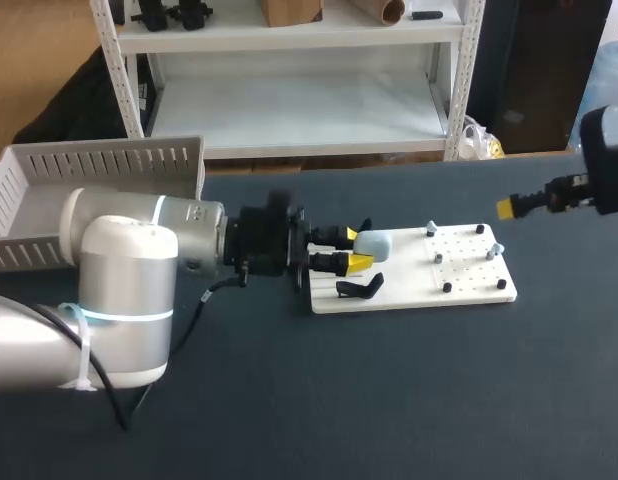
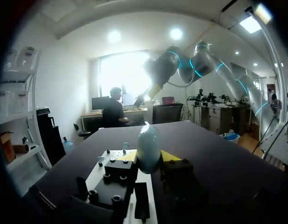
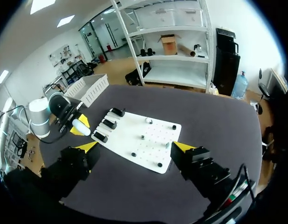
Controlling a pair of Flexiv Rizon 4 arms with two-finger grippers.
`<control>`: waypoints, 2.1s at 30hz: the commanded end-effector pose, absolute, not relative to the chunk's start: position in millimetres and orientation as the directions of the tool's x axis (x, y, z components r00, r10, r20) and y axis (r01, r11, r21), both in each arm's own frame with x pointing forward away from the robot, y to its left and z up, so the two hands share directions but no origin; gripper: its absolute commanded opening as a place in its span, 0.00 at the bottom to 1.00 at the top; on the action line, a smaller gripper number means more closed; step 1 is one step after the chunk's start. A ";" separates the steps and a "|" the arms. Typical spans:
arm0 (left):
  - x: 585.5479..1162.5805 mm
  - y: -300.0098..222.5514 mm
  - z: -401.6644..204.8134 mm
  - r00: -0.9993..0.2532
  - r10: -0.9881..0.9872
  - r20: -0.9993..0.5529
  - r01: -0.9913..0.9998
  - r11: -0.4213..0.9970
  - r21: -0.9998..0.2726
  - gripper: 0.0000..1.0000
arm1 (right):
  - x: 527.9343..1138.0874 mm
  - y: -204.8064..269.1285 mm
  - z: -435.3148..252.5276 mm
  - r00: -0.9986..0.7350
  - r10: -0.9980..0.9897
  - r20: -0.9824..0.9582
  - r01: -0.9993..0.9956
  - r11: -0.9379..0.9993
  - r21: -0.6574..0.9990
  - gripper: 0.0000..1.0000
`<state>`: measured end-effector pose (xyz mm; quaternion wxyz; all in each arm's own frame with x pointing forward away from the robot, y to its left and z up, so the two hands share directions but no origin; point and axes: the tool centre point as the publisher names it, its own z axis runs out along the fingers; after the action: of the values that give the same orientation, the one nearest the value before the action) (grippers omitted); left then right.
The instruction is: Pick up each earbud case from the left stands, insert the matching earbuds, close the lid, and place the case in the box.
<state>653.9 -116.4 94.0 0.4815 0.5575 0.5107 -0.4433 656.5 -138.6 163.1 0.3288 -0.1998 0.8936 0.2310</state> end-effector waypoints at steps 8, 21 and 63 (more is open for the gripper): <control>645.7 -116.2 88.9 0.111 0.127 -0.986 0.993 0.010 0.114 0.00 | 623.1 -103.4 165.8 -0.708 -0.285 -0.646 -0.559 0.785 0.267 1.00; 645.8 -119.1 87.4 0.118 0.121 -0.986 0.993 0.002 0.119 0.00 | 607.0 -70.8 152.1 -0.717 -0.354 -0.600 -0.589 0.769 0.250 1.00; 645.8 -119.1 87.4 0.118 0.121 -0.986 0.993 0.002 0.119 0.00 | 615.3 8.5 117.0 -0.731 -0.409 -0.546 -0.620 0.732 0.282 1.00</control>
<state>645.8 -118.9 88.2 0.4976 0.5570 0.5018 -0.4362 611.3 4.1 119.4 0.2323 -0.2854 0.9012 0.2288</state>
